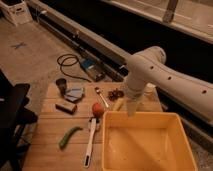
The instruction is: Wipe table surface with brush
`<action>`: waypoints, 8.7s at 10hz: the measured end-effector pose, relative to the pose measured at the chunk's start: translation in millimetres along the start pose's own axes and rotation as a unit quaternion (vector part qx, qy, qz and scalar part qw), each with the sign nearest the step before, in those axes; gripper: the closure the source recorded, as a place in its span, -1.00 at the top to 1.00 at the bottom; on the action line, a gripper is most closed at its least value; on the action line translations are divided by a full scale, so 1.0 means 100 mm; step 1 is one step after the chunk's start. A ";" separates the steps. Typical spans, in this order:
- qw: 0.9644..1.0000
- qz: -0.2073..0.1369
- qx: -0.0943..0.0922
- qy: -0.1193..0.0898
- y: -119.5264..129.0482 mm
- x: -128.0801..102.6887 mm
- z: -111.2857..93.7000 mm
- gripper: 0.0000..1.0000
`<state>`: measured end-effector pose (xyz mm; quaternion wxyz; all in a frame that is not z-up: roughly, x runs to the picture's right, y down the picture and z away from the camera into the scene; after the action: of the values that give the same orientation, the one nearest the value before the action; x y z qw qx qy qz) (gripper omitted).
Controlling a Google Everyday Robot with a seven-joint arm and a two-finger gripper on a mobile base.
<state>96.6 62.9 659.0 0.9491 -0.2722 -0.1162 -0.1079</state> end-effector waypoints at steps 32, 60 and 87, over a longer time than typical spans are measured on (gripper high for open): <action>0.910 -0.400 -0.102 -0.028 0.13 -1.99 1.35 0.60; 0.921 -0.379 -0.062 -0.065 0.39 -1.58 2.38 0.60; 0.906 -0.416 -0.023 -0.071 0.38 -2.31 2.12 -1.00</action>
<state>-146.8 242.3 750.9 0.8008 -0.2281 -0.2836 -0.4756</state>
